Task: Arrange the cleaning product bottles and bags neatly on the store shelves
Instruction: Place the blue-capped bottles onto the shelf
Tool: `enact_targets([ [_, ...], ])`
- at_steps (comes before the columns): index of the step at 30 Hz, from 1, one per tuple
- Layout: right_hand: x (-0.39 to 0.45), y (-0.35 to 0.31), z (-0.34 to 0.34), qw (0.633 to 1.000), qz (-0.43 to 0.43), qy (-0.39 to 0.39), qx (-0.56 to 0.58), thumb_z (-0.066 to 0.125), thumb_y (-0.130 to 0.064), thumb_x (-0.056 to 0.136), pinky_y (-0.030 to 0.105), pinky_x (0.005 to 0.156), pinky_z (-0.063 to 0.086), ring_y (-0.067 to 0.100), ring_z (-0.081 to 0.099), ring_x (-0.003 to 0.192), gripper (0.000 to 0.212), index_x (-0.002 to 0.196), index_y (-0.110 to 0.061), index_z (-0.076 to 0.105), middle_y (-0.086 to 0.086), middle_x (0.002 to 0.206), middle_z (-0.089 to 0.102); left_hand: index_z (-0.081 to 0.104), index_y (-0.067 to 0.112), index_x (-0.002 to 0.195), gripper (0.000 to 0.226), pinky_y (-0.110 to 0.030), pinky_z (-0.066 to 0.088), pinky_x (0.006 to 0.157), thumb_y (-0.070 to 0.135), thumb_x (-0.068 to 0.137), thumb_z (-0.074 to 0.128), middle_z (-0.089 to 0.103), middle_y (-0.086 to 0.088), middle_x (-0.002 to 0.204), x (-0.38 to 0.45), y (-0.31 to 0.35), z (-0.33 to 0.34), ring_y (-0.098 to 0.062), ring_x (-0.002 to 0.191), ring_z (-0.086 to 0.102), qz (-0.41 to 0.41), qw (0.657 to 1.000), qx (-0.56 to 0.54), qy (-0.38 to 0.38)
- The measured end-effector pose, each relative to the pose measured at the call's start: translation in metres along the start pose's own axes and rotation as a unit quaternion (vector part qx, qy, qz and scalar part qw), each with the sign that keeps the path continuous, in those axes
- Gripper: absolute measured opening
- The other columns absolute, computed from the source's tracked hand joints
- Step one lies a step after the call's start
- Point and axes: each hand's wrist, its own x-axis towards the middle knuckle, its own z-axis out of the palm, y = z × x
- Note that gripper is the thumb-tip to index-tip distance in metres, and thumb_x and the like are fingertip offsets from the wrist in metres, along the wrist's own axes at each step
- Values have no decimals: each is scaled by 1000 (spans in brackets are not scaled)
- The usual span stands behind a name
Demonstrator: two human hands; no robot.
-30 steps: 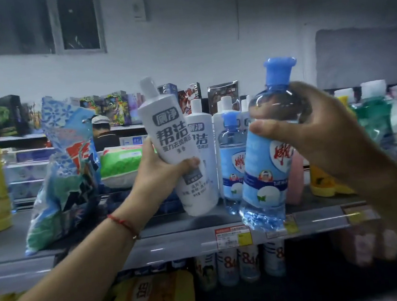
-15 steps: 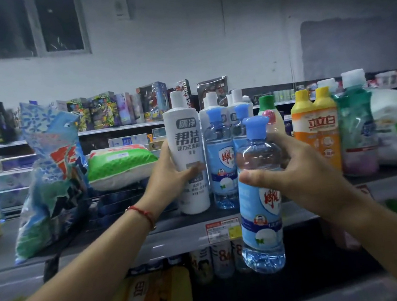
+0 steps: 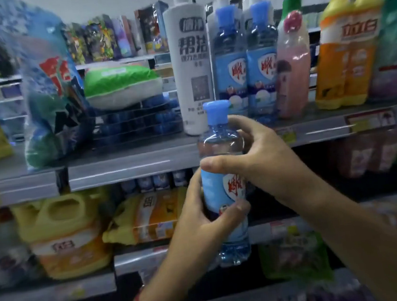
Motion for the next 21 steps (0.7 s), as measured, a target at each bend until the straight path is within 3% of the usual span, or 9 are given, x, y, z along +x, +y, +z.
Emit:
enact_targets([
  [3,-21,24,28,998,51,-27,0,90,-36,70,19,86,55,-2,67,105,58,119,-44,58,-21,112,71,53,26,125,47,-25,58,75,14,87,78,72,4,105,-22,-23,7,-15,95,72,-36,997,-14,66],
  [5,-38,47,43,994,95,-43,14,86,-53,69,33,98,53,3,62,120,66,127,-47,55,-18,128,65,54,23,126,46,-23,57,74,7,88,75,73,3,105,-39,-37,9,-14,95,72,-74,993,-42,85],
  [6,-50,59,49,991,120,-42,43,83,-58,68,37,100,52,5,60,123,70,131,-48,54,-15,132,64,55,23,127,48,-25,58,77,11,86,77,74,0,107,-47,-45,9,-15,99,72,-95,989,-64,98],
  [8,-79,85,60,977,182,-38,105,78,-56,69,32,100,53,2,61,121,74,137,-42,52,-10,133,64,59,18,127,56,-35,60,85,25,75,79,73,-9,115,-65,-63,8,-24,105,72,-143,973,-128,127],
  [10,-116,106,69,949,263,-70,162,77,-53,68,33,104,51,6,63,120,80,141,-32,51,-5,132,66,59,7,126,61,-45,58,88,27,72,78,72,-21,116,-79,-77,5,-34,103,71,-200,943,-214,160],
  [12,-153,117,79,903,341,-138,221,79,-46,68,33,98,55,13,67,117,77,138,-26,53,-4,125,72,60,-2,123,62,-43,59,80,28,72,80,73,-23,105,-89,-83,2,-32,89,72,-262,908,-267,191],
  [14,-178,121,88,882,372,-172,232,82,-38,65,23,84,56,10,71,106,66,126,-23,61,-6,114,76,67,0,111,62,-39,59,77,46,70,75,73,-16,93,-94,-88,-4,-24,79,72,-302,882,-290,215],
  [18,-197,117,99,927,343,-148,20,88,-34,71,12,73,50,-3,69,91,43,107,-36,64,-21,100,75,68,8,112,65,-46,54,93,63,79,61,67,-18,103,-99,-104,-17,-28,88,68,-296,853,-335,269],
  [21,-202,110,103,924,290,-131,-211,80,-55,70,21,78,49,-2,61,92,53,116,-47,52,-20,103,66,69,9,101,60,-47,53,95,66,86,59,66,-17,100,-105,-117,-23,-31,91,67,-323,797,-402,314],
])
